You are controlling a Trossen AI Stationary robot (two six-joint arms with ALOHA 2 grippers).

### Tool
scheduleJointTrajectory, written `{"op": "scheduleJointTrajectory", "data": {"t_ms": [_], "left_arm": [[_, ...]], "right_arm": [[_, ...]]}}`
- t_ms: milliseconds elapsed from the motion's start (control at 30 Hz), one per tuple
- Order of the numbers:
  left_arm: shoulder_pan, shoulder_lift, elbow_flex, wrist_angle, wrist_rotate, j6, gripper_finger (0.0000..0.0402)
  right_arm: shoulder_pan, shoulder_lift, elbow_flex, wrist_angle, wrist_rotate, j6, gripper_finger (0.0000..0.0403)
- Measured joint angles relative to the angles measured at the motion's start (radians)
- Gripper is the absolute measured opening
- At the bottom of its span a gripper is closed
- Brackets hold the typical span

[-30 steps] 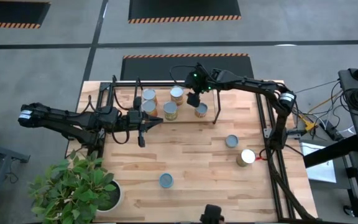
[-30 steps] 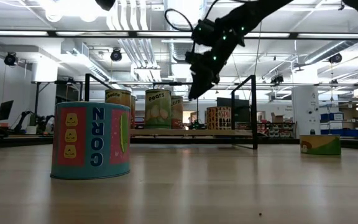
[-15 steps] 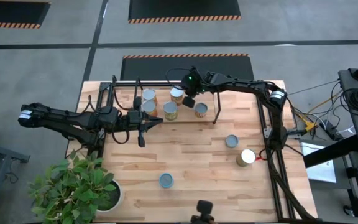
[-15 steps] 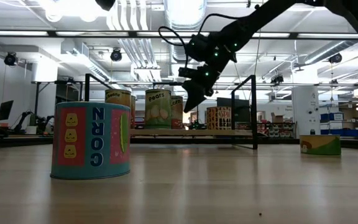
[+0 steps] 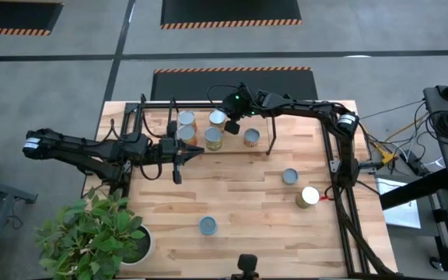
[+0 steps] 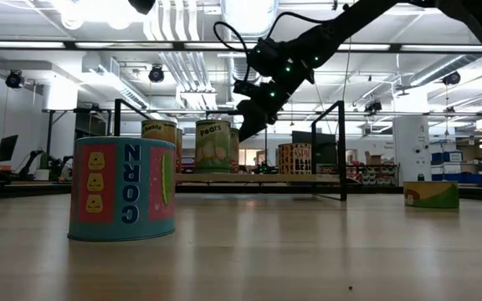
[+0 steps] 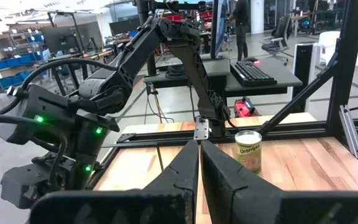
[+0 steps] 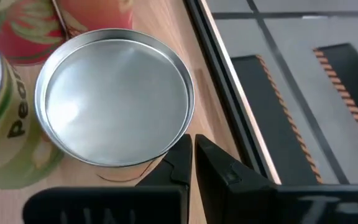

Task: Pick and place cans onto a shelf
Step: Put the big orange canned corn on the shelf aligned with the other big green canned pear, then put the big green canned orange on the shelf aligned with the other big orange canned corn

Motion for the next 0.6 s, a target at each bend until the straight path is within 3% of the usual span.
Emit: {"op": "scheduleJointTrajectory", "data": {"t_ms": [600], "left_arm": [[0.0, 0.0, 0.0, 0.0, 0.0, 0.0, 0.0001]], "right_arm": [[0.024, -0.028, 0.0, 0.019, 0.011, 0.012, 0.0009]]}}
